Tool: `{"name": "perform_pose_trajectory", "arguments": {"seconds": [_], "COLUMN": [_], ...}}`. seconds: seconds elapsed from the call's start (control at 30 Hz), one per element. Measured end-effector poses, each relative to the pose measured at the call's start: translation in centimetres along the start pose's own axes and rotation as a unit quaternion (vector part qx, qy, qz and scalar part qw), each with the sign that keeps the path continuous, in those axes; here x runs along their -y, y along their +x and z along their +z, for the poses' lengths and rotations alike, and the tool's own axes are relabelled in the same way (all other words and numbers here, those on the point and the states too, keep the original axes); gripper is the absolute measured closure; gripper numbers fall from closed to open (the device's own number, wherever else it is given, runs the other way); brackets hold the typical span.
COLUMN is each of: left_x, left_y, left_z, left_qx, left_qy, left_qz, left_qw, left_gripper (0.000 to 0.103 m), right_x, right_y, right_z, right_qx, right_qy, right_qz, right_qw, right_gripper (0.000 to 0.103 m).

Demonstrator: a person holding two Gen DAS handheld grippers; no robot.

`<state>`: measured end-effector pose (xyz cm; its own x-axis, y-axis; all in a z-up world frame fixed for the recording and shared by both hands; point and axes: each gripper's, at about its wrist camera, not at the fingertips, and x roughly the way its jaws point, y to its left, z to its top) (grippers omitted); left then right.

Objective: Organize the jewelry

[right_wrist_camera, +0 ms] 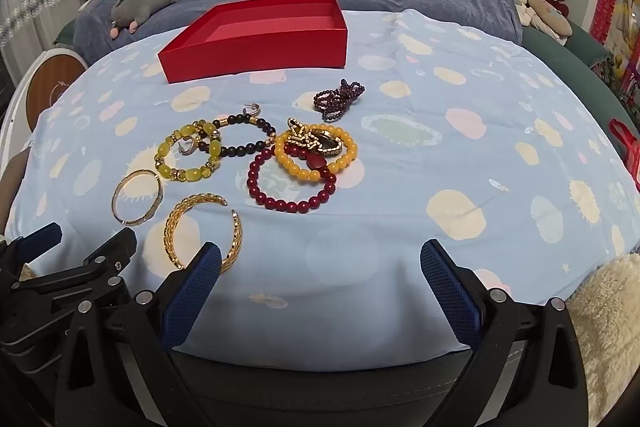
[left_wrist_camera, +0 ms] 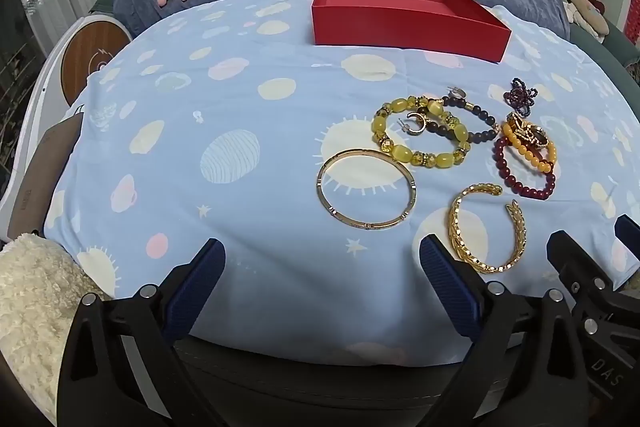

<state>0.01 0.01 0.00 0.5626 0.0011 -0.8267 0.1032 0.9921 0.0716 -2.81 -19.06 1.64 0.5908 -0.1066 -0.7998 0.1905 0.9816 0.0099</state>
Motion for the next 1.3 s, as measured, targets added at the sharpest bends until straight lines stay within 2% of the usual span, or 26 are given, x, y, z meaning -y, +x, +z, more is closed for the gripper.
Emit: {"name": "perform_pose_trajectory", "arguments": {"seconds": [0.23,1.3], "left_x": [0.56,0.05], "left_y": [-0.08,-0.29], "left_z": [0.21,0.06], "left_qx": [0.008,0.01], "left_qy": [0.003,-0.002], "left_qz": [0.016,0.008], "left_qw": [0.9998,0.9999], "left_gripper": [0.01,0.01], "right_x": [-0.13,-0.25], "right_y": [0.14,-0.2], "right_z": [-0.12,0.06], "right_qx": [0.001,0.008], "right_qy": [-0.006,-0.008], "right_qz": [-0.001,-0.002], "right_qw": [1.0,1.0], "right_gripper": [0.007,0.007]}}
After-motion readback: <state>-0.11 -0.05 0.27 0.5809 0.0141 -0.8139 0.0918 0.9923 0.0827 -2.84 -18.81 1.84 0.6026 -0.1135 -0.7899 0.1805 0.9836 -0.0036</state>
